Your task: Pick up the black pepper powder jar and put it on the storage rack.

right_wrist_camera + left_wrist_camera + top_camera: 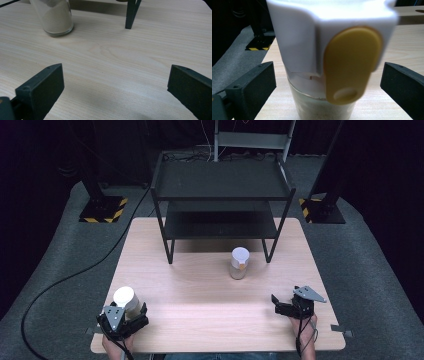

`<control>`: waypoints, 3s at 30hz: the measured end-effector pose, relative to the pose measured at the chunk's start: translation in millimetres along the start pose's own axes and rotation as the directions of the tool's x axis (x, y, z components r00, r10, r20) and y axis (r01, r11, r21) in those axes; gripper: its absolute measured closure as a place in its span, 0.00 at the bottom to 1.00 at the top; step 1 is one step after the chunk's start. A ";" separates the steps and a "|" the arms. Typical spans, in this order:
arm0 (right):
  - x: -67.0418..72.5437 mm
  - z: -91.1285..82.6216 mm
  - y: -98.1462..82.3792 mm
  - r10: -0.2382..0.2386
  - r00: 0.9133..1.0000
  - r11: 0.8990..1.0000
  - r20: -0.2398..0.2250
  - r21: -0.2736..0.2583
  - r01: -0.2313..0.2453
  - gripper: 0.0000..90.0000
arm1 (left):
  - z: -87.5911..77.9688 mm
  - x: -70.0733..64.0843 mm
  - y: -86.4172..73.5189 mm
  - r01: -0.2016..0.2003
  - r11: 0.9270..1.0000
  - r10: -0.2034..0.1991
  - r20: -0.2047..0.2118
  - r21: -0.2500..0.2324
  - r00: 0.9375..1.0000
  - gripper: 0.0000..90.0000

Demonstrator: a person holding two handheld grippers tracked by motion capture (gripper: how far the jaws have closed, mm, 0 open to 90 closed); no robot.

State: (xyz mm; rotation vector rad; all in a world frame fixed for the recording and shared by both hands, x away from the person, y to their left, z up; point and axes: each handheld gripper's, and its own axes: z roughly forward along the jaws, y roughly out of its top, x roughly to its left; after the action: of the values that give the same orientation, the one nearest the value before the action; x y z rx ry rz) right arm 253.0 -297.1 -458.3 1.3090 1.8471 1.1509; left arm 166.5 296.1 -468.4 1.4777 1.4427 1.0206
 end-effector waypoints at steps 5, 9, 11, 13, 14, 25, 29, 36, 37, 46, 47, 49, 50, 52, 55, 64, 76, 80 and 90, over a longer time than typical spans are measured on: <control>1.8 0.2 0.3 -0.015 1.000 1.000 0.003 0.002 0.015 0.00 | 3.3 2.0 -2.9 0.015 1.000 -0.015 -0.003 -0.012 1.000 0.00; 1.1 -0.3 -0.5 -0.007 1.000 1.000 0.003 -0.003 0.007 0.00 | 6.1 0.6 1.6 -0.002 1.000 0.002 -0.007 0.010 1.000 0.00; 0.9 -0.4 -0.7 -0.006 1.000 1.000 0.002 -0.004 0.006 0.00 | 6.4 3.5 2.7 -0.004 1.000 0.004 0.009 0.018 1.000 0.10; 1.1 -0.5 -0.9 -0.007 1.000 1.000 0.003 -0.005 0.007 0.00 | 7.3 1.2 3.3 0.000 1.000 0.000 -0.006 0.022 1.000 0.13; 1.5 -0.5 -0.9 -0.008 1.000 1.000 0.005 -0.005 0.008 0.00 | 7.0 1.7 3.1 0.000 1.000 0.000 -0.003 0.021 1.000 0.15; 0.9 -0.2 -0.4 -0.008 1.000 1.000 0.003 -0.002 0.008 0.00 | 9.2 12.0 -6.6 0.012 1.000 -0.011 0.041 -0.010 0.999 0.33; 0.2 -0.7 -1.4 -0.002 1.000 1.000 0.001 -0.008 0.002 0.00 | 8.4 15.4 -3.1 0.005 1.000 -0.005 0.055 -0.005 0.998 0.34; -1.3 -0.3 -0.6 -0.006 1.000 1.000 -0.009 -0.003 0.006 0.00 | 3.9 15.0 9.1 -0.033 0.999 0.033 0.099 -0.002 0.995 0.34; -1.4 -0.3 -0.7 -0.004 1.000 1.000 -0.010 -0.004 0.004 0.00 | 3.7 14.2 10.7 -0.035 0.999 0.035 0.107 -0.005 0.994 0.34; -1.5 -1.4 -2.7 -0.004 1.000 1.000 -0.010 -0.015 0.003 0.00 | 3.4 7.2 27.2 -0.094 0.995 0.096 0.168 -0.016 0.981 0.33; -1.9 -1.3 -2.6 -0.002 1.000 1.000 -0.011 -0.014 0.002 0.00 | 3.8 6.6 28.8 -0.100 0.995 0.101 0.175 -0.018 0.979 0.34; -2.3 -1.4 -2.7 -0.003 1.000 1.000 -0.013 -0.015 0.002 0.00 | 5.7 5.7 32.0 -0.111 0.994 0.113 0.193 -0.019 0.975 0.34; -2.1 -1.4 -2.8 -0.004 1.000 1.000 -0.013 -0.015 0.004 0.00 | 6.4 5.3 33.4 -0.115 0.993 0.117 0.198 -0.018 0.973 0.34; -2.0 -1.2 -2.3 -0.005 1.000 1.000 -0.013 -0.013 0.005 0.00 | 7.9 4.0 36.3 -0.125 0.992 0.126 0.211 -0.017 0.969 0.34; -2.3 -1.0 -2.1 -0.005 1.000 1.000 -0.014 -0.012 0.004 0.00 | 10.7 2.2 40.3 -0.135 0.991 0.136 0.233 -0.022 0.963 0.34; -2.2 -0.6 -1.2 -0.006 1.000 1.000 -0.014 -0.007 0.006 0.00 | 20.7 -0.7 53.5 -0.148 0.988 0.152 0.304 -0.038 0.941 0.33; -3.1 -0.6 -1.2 -0.001 1.000 1.000 -0.017 -0.007 0.001 0.00 | 31.8 -8.0 69.7 -0.167 0.985 0.175 0.347 -0.053 0.922 0.33; -3.8 -0.6 -1.5 -0.005 1.000 1.000 -0.022 -0.008 0.004 0.00 | 35.8 -11.5 74.8 -0.175 0.983 0.184 0.359 -0.057 0.915 0.33; -4.7 -1.1 -2.1 0.006 1.000 1.000 -0.023 -0.011 -0.006 0.00 | 54.6 -16.5 88.5 -0.169 0.984 0.174 0.418 -0.049 0.891 0.33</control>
State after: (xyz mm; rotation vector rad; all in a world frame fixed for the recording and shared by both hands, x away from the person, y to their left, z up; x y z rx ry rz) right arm 252.8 -302.1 -459.8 1.3008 1.8512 1.1822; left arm 247.7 277.6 -404.0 1.7159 1.0086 0.7453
